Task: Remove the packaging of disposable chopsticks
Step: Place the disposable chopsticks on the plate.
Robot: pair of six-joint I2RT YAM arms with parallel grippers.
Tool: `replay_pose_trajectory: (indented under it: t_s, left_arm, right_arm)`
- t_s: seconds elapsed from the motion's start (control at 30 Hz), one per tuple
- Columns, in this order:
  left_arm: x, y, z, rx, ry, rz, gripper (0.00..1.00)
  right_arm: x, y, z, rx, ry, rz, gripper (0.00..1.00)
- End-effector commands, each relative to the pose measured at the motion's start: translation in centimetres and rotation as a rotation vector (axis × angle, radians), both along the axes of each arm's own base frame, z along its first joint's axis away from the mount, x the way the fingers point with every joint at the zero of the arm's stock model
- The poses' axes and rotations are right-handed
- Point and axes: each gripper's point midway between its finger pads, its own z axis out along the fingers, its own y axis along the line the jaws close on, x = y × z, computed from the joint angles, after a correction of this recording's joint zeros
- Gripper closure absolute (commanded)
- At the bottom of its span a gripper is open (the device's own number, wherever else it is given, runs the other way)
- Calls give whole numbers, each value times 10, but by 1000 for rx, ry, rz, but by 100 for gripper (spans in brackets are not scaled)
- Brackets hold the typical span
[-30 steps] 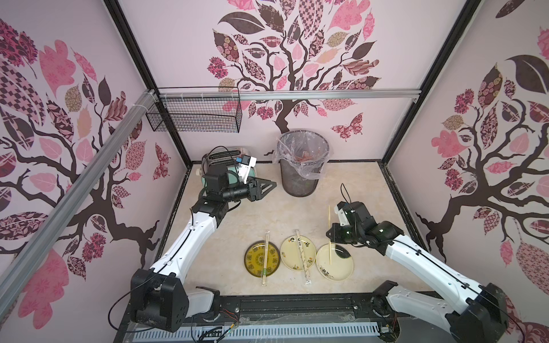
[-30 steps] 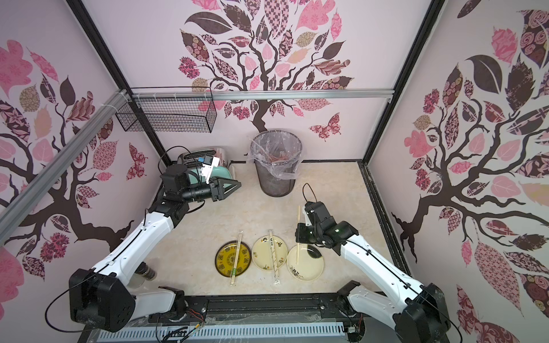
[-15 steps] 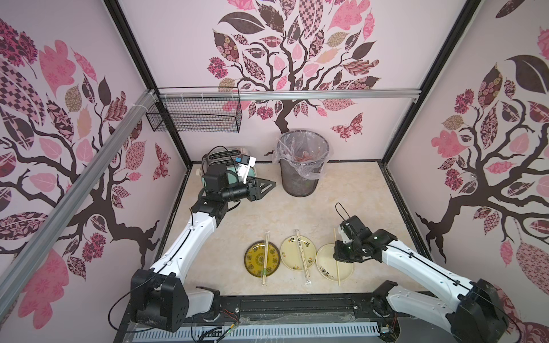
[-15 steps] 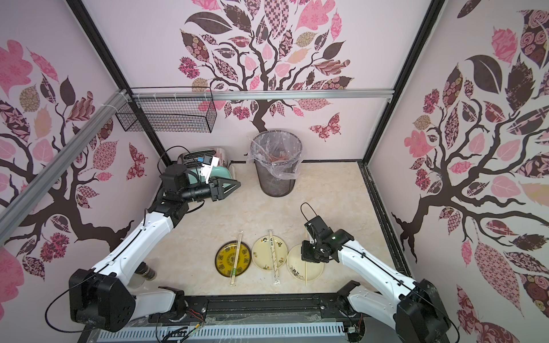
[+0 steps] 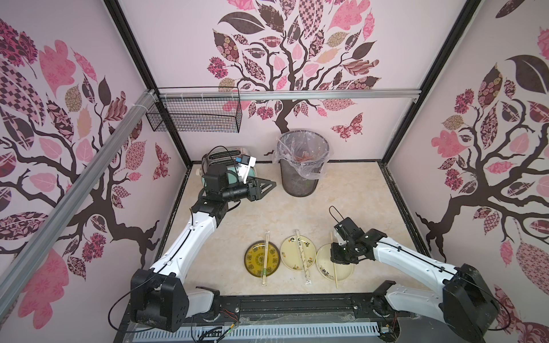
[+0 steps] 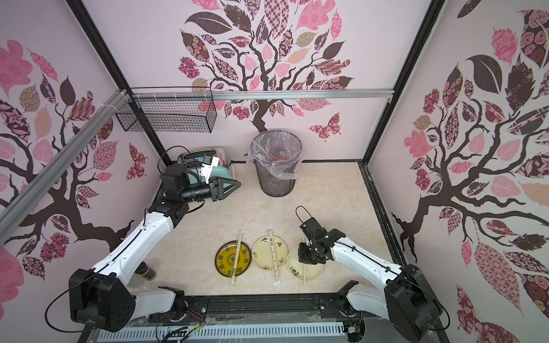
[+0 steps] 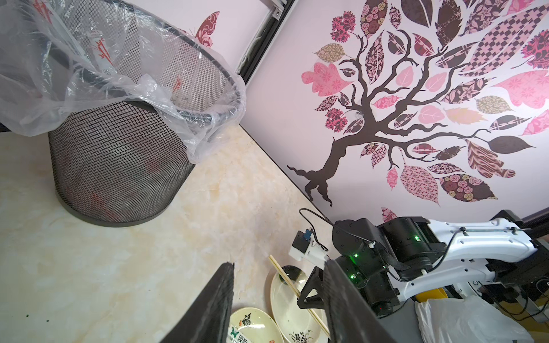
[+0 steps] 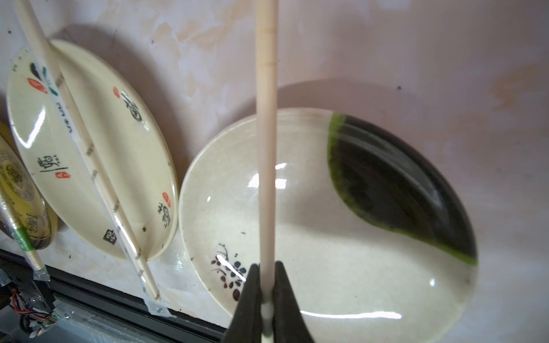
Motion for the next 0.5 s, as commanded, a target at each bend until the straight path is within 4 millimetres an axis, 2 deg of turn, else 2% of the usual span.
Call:
replay_pose_trajectory:
  t_s: [0.0,0.33,0.47]
  left_arm:
    - [0,1,10,-8,-17,-5,49]
    - [-1,0,11,-10,-18,-13,48]
    - [-1,0,10,-10,-16,-14,48]
  right_arm:
    - [0,-4,-6,-23,2,-9,100]
    - [-1,-7,-16,-44,15,-28,100]
    - [1,-8,-16,-51,9,-34,95]
